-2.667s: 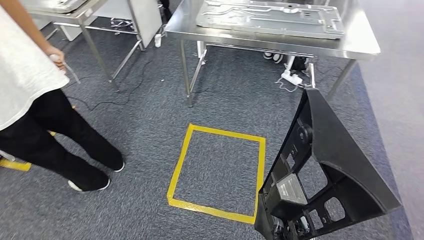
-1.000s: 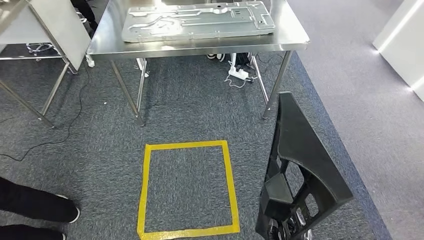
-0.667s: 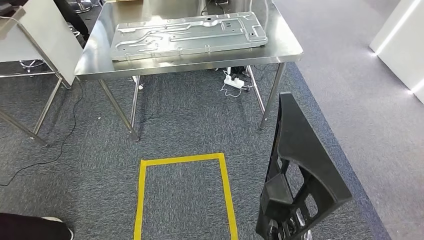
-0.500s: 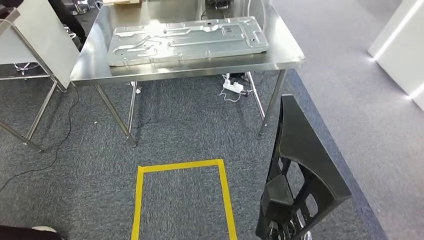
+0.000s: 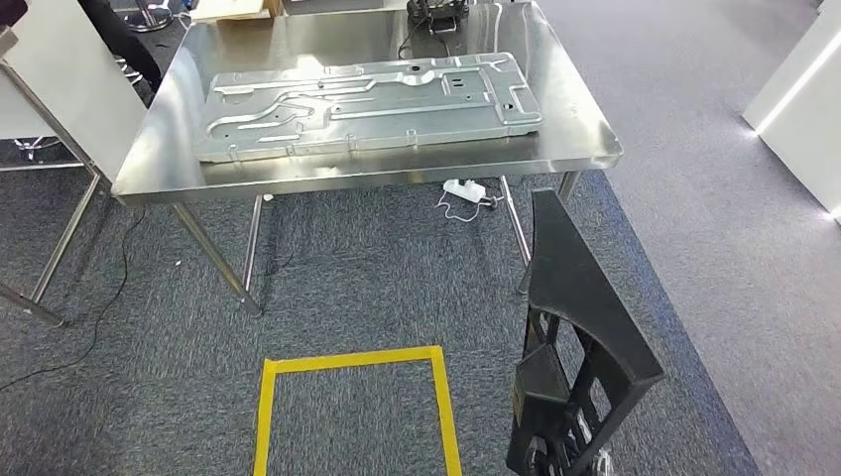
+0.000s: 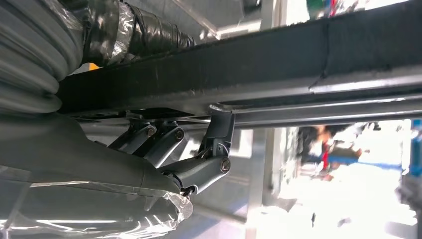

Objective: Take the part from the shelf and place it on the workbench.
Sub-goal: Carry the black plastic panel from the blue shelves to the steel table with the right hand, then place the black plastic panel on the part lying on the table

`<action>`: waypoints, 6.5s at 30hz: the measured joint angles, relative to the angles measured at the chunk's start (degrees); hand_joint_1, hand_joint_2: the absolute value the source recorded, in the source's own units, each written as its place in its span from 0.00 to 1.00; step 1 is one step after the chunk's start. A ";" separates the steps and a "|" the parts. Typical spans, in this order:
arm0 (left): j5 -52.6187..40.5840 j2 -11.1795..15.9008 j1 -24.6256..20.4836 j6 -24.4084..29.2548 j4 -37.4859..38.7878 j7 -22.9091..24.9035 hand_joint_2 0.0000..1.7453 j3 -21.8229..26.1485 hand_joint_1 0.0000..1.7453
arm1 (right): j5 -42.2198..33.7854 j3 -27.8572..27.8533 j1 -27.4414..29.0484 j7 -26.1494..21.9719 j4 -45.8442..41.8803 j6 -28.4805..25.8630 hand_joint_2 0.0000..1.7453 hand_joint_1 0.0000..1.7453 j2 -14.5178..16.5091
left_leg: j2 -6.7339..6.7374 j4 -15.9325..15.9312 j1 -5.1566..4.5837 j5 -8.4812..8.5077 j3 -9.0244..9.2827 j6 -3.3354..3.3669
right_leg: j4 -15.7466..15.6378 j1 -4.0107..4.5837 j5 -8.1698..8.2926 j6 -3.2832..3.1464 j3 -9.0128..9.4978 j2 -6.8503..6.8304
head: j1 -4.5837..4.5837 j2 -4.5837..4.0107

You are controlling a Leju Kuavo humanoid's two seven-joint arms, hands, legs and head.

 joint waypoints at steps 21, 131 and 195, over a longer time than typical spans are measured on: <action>-0.71 0.32 0.08 -0.04 -0.01 0.02 0.00 1.09 0.00 | 1.15 2.56 -0.68 3.04 1.35 -3.79 1.00 1.00 -1.23 | -0.38 0.08 -1.04 9.17 -10.14 3.13 | 6.95 0.34 -11.50 0.64 7.47 0.77 | -0.05 -0.01; -10.97 1.98 -3.86 -3.94 0.69 3.17 1.00 -4.25 0.00 | 60.46 8.74 -55.18 36.20 39.64 -8.95 1.00 0.00 -34.48 | 0.30 16.72 -0.55 1.92 -18.21 -0.45 | -3.13 0.25 0.05 -2.04 3.23 0.39 | -0.31 -0.02; -5.14 1.74 -2.68 -3.40 0.69 1.84 0.00 -3.19 0.00 | 61.53 28.96 -38.51 36.04 1.69 -24.49 0.00 0.00 -28.40 | 0.77 11.64 -0.20 4.66 -11.34 -1.25 | -3.18 0.06 2.11 -1.82 0.82 -0.18 | -0.34 -0.02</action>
